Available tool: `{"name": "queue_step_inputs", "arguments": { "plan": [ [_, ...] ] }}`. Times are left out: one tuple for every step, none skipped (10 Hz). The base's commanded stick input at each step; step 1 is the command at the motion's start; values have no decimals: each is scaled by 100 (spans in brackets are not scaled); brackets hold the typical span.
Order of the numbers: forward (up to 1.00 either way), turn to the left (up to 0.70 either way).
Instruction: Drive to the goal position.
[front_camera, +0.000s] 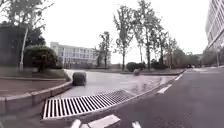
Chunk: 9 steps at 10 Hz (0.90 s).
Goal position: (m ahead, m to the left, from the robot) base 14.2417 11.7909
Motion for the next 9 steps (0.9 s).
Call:
{"name": "queue_step_inputs", "arguments": {
  "plan": [
    [70,0],
    [70,0],
    [70,0],
    [70,0],
    [70,0],
    [70,0],
    [70,0],
    [70,0],
    [70,0]
  ]
}}
